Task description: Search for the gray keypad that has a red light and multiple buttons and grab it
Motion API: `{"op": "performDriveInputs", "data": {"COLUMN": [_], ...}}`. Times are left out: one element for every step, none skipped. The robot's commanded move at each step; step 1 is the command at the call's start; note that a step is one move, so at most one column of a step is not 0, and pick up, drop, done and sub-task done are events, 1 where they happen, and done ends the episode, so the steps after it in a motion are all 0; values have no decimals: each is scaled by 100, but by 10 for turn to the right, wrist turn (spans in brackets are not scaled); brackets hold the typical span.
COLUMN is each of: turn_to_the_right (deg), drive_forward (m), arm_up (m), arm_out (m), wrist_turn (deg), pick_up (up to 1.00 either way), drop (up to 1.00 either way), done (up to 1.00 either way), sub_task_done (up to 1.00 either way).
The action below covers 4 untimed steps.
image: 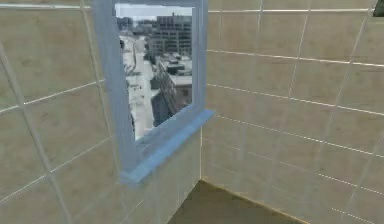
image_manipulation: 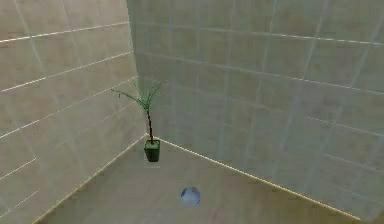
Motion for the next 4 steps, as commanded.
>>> {"op": "performDriveInputs", "data": {"turn_to_the_right": [-450,-450,-450,-150], "drive_forward": [0,0,0,0], "arm_up": [0,0,0,0], "arm_out": [0,0,0,0], "wrist_turn": [0,0,0,0], "pick_up": [0,0,0,0], "drop": [0,0,0,0], "done": [0,0,0,0], "sub_task_done": [0,0,0,0]}}
